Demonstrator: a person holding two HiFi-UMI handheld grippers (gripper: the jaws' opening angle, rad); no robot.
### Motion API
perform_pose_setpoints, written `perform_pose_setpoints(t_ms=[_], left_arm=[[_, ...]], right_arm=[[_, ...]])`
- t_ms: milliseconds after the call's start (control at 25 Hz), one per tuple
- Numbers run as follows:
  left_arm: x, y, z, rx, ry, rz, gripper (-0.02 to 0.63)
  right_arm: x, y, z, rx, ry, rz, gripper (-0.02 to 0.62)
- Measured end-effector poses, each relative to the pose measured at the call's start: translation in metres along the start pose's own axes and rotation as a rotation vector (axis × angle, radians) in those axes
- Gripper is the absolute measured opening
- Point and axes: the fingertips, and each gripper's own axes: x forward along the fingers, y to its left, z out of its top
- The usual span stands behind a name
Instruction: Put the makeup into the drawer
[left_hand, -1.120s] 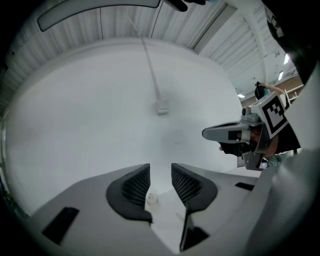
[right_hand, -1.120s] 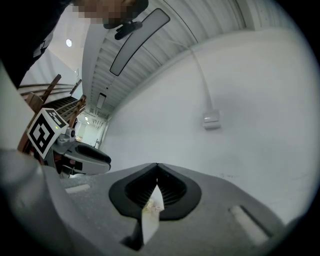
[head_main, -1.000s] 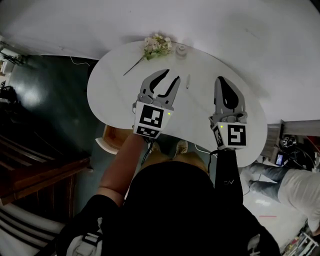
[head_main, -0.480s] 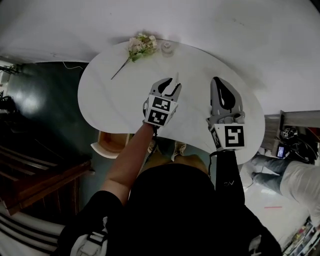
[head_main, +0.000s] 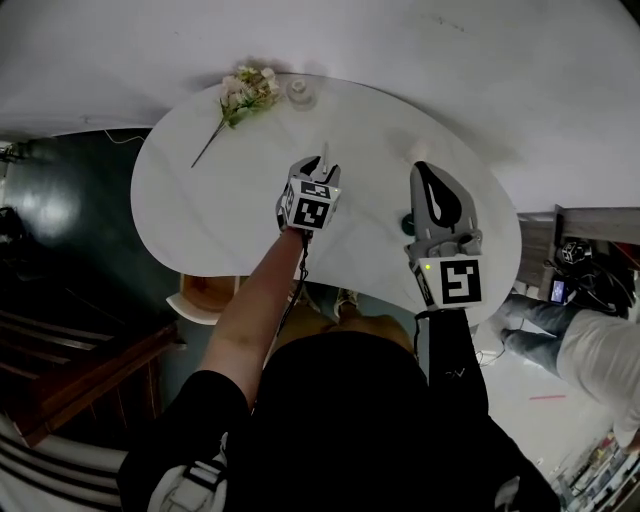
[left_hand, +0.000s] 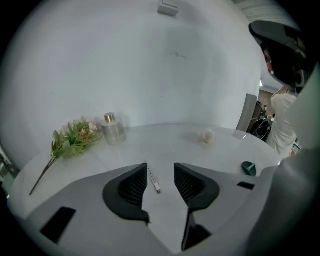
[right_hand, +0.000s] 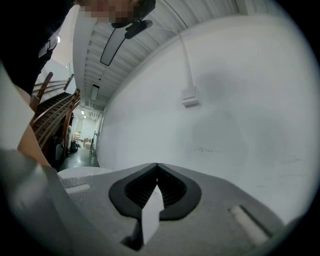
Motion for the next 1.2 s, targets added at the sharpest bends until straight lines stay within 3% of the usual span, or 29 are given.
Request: perform_pose_setpoints(t_ms=[80, 320, 360, 440, 680, 1000, 1200], left_arm=[[0.012, 0.003, -0.009, -0.020, 0.029, 0.009, 0.170], [0.034, 0.012, -0.029, -0.086, 0.094, 0.024, 0.171], [0.034, 0.011, -0.031, -0.080, 0.094, 0.021, 0.161], [0.035, 0.005, -0.031, -0.050, 0.091, 0.012, 0.040], [0.028, 0.002, -0.025, -0.030, 0.074, 0.011, 0.038], [-0.035, 0.007, 0.046, 0.057, -0.127, 0.039, 0.038], [-0.095, 0.000, 0.104, 0.109, -0.295, 0.065, 0.038]], right_arm=[[-0.002, -0.004, -0.010, 0.005, 0.044, -0.002, 0.003], [0.000, -0.010, -0.012, 0.026, 0.024, -0.004, 0.003], [0.001, -0.010, -0.006, 0.042, -0.010, -0.003, 0.003], [0.002, -0.012, -0.004, 0.041, -0.031, 0.000, 0.003], [0.001, -0.016, -0.015, 0.012, 0.022, -0.005, 0.004], [0.002, -0.008, 0.002, -0.006, 0.011, 0.003, 0.003], [0.005, 0.001, 0.034, -0.019, -0.124, 0.026, 0.003]])
